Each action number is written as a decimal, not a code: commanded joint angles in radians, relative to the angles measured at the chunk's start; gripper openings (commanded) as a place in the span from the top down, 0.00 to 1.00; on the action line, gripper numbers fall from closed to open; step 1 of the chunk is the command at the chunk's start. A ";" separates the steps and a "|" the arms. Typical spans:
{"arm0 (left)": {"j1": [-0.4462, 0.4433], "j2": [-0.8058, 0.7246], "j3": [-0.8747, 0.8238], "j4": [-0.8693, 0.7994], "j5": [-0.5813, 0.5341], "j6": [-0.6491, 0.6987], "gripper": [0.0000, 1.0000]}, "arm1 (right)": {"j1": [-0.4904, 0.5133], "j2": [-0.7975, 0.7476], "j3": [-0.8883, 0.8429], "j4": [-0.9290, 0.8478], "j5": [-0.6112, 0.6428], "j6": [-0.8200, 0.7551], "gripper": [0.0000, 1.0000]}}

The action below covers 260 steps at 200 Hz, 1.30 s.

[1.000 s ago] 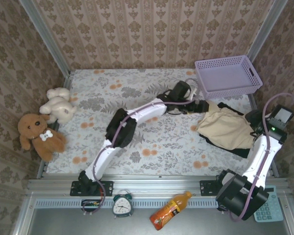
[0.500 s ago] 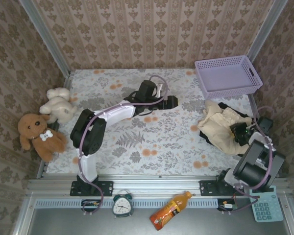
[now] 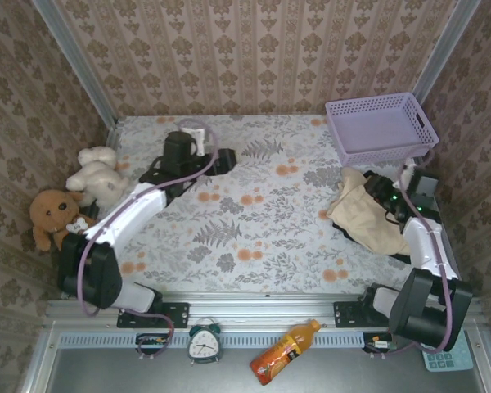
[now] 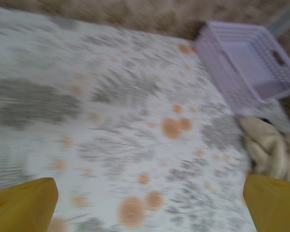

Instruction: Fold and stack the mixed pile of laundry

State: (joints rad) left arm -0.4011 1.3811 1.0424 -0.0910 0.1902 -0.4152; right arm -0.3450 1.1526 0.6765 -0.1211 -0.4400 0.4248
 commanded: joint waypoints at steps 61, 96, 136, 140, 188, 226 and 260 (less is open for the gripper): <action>0.305 -0.127 -0.318 0.051 -0.394 0.260 0.00 | 0.253 0.226 -0.166 0.669 0.341 -0.337 0.32; 0.330 -0.128 -0.511 0.365 -0.482 0.380 0.00 | 0.301 0.332 -0.249 0.911 0.379 -0.363 0.00; 0.360 -0.064 -0.650 0.720 -0.397 0.453 0.00 | 0.341 0.375 -0.265 0.967 0.474 -0.375 0.00; 0.361 -0.051 -0.657 0.762 -0.379 0.460 0.00 | 0.342 0.375 -0.265 0.966 0.475 -0.376 0.00; 0.379 0.183 -0.726 1.169 -0.240 0.477 0.00 | 0.345 0.375 -0.262 0.964 0.467 -0.384 0.00; 0.376 0.153 -0.695 1.050 -0.229 0.470 0.00 | 0.346 0.377 -0.258 0.956 0.454 -0.389 0.00; 0.371 0.159 -0.680 1.034 -0.251 0.473 0.00 | 0.346 0.377 -0.258 0.957 0.455 -0.389 0.00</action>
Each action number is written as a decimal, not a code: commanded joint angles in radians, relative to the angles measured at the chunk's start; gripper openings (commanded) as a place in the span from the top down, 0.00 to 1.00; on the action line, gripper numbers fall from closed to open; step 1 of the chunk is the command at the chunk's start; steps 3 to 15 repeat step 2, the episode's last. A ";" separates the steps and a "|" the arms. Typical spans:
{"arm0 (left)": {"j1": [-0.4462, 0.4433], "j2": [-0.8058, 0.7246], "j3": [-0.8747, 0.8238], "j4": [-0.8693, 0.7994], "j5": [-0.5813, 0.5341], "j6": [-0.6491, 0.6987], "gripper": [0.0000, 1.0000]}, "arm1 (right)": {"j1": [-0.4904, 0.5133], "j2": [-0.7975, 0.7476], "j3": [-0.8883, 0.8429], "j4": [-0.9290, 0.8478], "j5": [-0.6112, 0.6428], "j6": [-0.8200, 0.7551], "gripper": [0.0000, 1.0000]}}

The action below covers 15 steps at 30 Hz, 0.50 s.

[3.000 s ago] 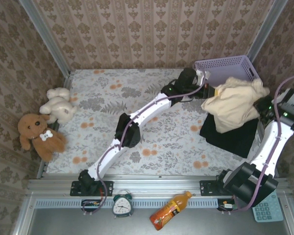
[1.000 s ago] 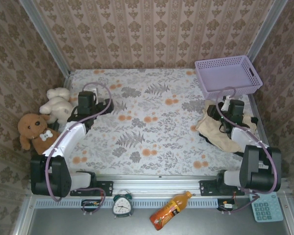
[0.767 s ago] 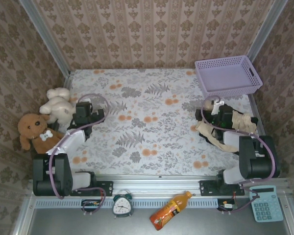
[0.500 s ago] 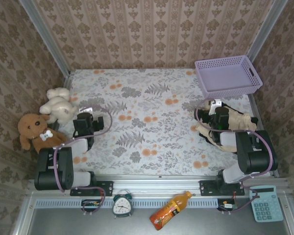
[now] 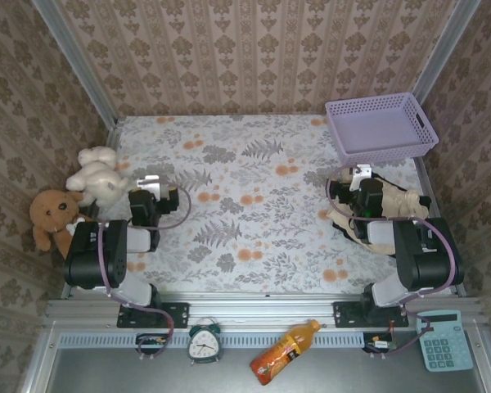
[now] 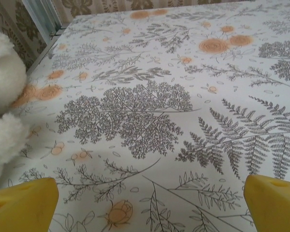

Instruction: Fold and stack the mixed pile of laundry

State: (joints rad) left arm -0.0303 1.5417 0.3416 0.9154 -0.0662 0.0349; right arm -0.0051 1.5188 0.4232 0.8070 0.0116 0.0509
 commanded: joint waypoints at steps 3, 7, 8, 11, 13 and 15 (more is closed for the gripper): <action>-0.001 -0.004 0.023 0.021 0.001 0.022 0.00 | 0.005 0.008 -0.009 0.033 0.004 -0.016 0.00; -0.001 -0.004 0.023 0.021 0.001 0.022 0.00 | 0.005 0.008 -0.009 0.033 0.004 -0.016 0.00; -0.001 -0.004 0.023 0.021 0.001 0.022 0.00 | 0.005 0.008 -0.009 0.033 0.004 -0.016 0.00; -0.001 -0.004 0.023 0.021 0.001 0.022 0.00 | 0.005 0.008 -0.009 0.033 0.004 -0.016 0.00; -0.001 -0.004 0.023 0.021 0.001 0.022 0.00 | 0.005 0.008 -0.009 0.033 0.004 -0.016 0.00; -0.001 -0.004 0.023 0.021 0.001 0.022 0.00 | 0.005 0.008 -0.009 0.033 0.004 -0.016 0.00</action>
